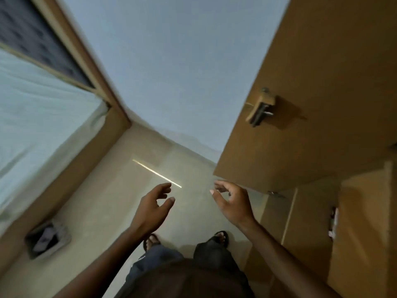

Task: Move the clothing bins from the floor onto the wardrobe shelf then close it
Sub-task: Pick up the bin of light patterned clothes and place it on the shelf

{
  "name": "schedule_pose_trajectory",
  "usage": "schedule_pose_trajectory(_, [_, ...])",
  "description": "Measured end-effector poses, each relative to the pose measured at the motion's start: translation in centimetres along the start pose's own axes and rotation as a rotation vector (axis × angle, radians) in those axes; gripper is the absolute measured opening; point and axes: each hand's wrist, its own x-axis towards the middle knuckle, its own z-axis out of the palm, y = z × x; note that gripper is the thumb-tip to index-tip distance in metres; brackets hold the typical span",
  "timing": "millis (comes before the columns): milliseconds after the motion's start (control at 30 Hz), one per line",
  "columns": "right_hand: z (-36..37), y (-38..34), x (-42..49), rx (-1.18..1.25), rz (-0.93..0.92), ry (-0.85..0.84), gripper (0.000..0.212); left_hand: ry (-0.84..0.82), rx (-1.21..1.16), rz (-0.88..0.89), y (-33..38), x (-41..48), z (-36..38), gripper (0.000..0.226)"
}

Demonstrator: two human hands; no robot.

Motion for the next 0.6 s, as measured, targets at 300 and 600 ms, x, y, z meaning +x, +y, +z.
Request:
schedule_pose_trajectory(300, [15.5, -10.3, -0.1, -0.101, -0.163, -0.264, 0.032, 0.283, -0.197, -0.182, -12.7, -5.3, -13.7, 0.044])
schedule_pose_trajectory(600, [31.3, -21.2, -0.1, -0.220, -0.389, -0.583, 0.036, 0.566, -0.318, -0.352, -22.8, -11.0, -23.8, 0.044])
